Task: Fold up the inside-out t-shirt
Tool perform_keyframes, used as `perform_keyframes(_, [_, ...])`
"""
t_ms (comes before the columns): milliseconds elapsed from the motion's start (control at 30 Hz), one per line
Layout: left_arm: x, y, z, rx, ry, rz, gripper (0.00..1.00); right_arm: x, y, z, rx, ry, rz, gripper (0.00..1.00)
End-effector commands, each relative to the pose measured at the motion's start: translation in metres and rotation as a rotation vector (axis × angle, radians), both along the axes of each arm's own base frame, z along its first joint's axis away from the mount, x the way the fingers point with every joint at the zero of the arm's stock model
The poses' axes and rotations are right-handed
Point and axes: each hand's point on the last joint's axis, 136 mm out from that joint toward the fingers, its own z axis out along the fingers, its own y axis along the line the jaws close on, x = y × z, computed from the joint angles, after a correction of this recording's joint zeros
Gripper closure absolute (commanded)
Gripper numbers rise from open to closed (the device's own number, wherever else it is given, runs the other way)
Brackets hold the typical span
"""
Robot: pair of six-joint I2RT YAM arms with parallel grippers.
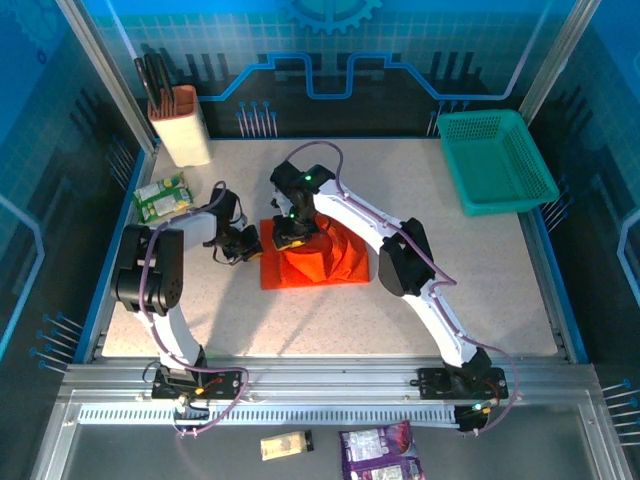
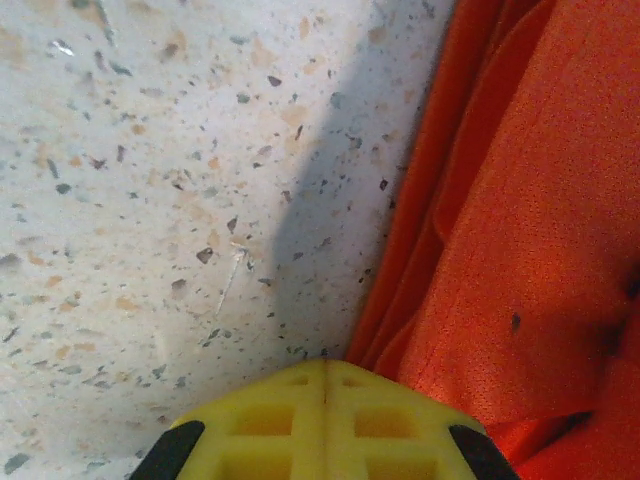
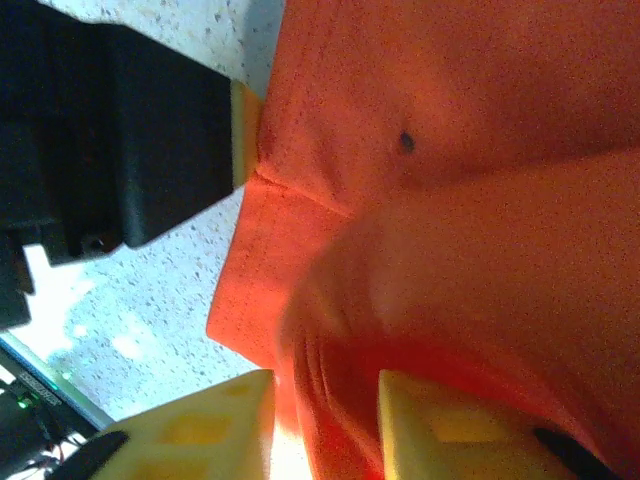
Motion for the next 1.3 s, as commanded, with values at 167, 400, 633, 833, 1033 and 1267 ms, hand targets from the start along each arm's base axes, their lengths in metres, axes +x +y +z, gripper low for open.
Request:
perform_keyframes(167, [-0.016, 0.0, 0.032, 0.058, -0.025, -0.03, 0.91, 0.015, 0.005, 0.073, 0.148, -0.13, -0.041, 0.59])
perform_keyframes(400, [-0.024, -0.009, 0.066, 0.028, -0.073, -0.048, 0.87, 0.016, -0.028, 0.098, 0.129, -0.204, -0.063, 0.59])
perform_keyframes(633, [-0.024, -0.033, 0.096, 0.007, -0.124, -0.105, 0.82, 0.014, -0.075, 0.091, 0.104, -0.208, -0.137, 0.59])
perform_keyframes(833, [0.001, -0.062, 0.093, -0.039, -0.132, -0.141, 0.79, 0.007, -0.098, 0.072, 0.09, -0.173, -0.174, 0.59])
perform_keyframes(1033, [0.036, -0.064, 0.07, 0.02, -0.117, -0.143, 0.78, 0.002, -0.111, 0.045, 0.051, -0.137, -0.189, 0.59])
perform_keyframes(1267, [0.051, -0.008, 0.009, 0.22, 0.035, -0.121, 0.81, 0.019, -0.154, 0.012, -0.023, -0.108, -0.273, 0.56])
